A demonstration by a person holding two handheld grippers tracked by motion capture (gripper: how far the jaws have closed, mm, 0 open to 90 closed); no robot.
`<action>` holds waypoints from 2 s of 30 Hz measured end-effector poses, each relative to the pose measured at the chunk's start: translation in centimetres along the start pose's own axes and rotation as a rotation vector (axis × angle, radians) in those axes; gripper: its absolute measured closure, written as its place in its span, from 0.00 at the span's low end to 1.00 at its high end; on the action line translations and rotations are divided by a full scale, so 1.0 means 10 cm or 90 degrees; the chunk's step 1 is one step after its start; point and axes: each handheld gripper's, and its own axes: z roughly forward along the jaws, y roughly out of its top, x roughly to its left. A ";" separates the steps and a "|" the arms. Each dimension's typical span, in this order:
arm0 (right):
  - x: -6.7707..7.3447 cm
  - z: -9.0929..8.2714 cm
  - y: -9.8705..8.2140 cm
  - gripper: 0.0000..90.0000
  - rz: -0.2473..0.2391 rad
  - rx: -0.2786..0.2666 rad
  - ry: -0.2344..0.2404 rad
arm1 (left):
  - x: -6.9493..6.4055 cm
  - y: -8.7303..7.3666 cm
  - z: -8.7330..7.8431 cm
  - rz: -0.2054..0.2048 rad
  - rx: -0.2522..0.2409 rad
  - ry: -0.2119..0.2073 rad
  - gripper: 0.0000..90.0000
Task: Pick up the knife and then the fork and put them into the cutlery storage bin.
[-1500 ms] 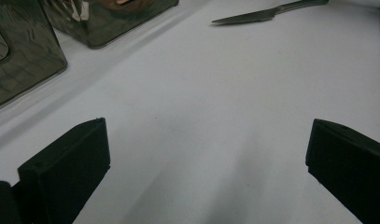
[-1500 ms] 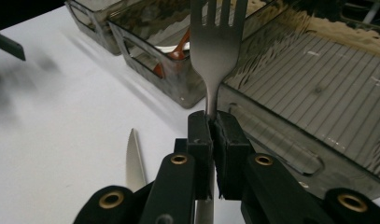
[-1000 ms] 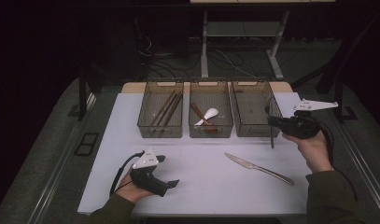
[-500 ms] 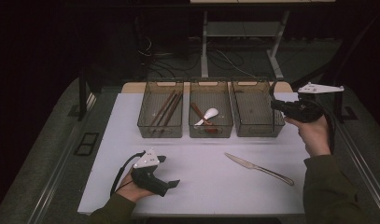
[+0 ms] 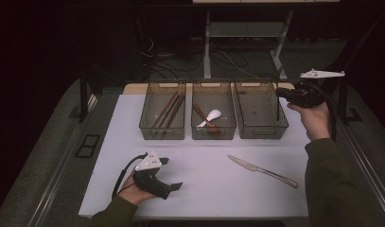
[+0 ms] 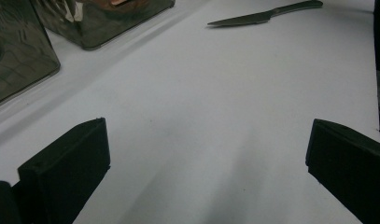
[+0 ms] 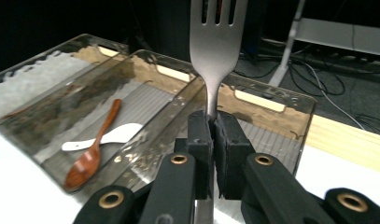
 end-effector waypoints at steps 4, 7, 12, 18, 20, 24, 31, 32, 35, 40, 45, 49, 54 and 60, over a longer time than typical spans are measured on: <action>-0.03 0.15 -0.05 0.95 -0.010 0.038 -0.011 | 0.00 0.00 -0.01 0.001 -0.003 0.000 0.00; -0.05 0.22 -0.10 0.95 -0.013 0.064 -0.022 | 0.00 0.00 -0.01 -0.002 -0.007 0.001 0.00; -0.09 0.28 -0.17 0.95 -0.010 0.094 -0.033 | -0.01 0.00 -0.01 0.002 -0.007 -0.002 0.00; -0.08 0.38 -0.24 0.95 -0.024 0.132 -0.034 | 0.00 0.01 -0.01 0.001 -0.009 -0.002 0.00; -0.07 0.42 -0.26 0.95 -0.027 0.149 -0.040 | -0.01 0.01 -0.01 0.002 -0.010 -0.001 0.00; -0.07 0.49 -0.30 0.95 -0.041 0.183 -0.044 | 0.00 0.01 -0.02 0.001 -0.012 -0.001 0.00; -0.09 0.61 -0.38 0.95 -0.046 0.231 -0.051 | -0.01 0.01 -0.02 0.002 -0.015 -0.001 0.00; -0.09 0.62 -0.39 0.95 -0.044 0.235 -0.052 | -0.01 0.01 -0.02 0.001 -0.015 -0.001 0.00; -0.11 0.64 -0.40 0.95 -0.040 0.238 -0.050 | -0.01 0.01 -0.02 0.001 -0.013 -0.001 0.00; -0.12 0.73 -0.41 0.75 -0.034 0.243 -0.064 | -0.01 0.01 -0.03 0.000 -0.016 -0.005 0.00; -0.10 0.69 -0.39 0.65 -0.019 0.221 -0.052 | -0.01 0.01 -0.03 0.001 -0.016 -0.006 0.00; -0.08 0.61 -0.35 0.60 -0.010 0.192 -0.029 | -0.01 0.01 -0.03 0.001 -0.017 -0.004 0.00; -0.03 0.43 -0.33 0.56 -0.012 0.158 0.004 | -0.01 0.01 -0.03 0.000 -0.018 -0.003 0.00; 0.00 0.22 -0.40 0.53 0.007 0.117 0.042 | -0.01 0.01 -0.03 0.002 -0.011 -0.003 0.00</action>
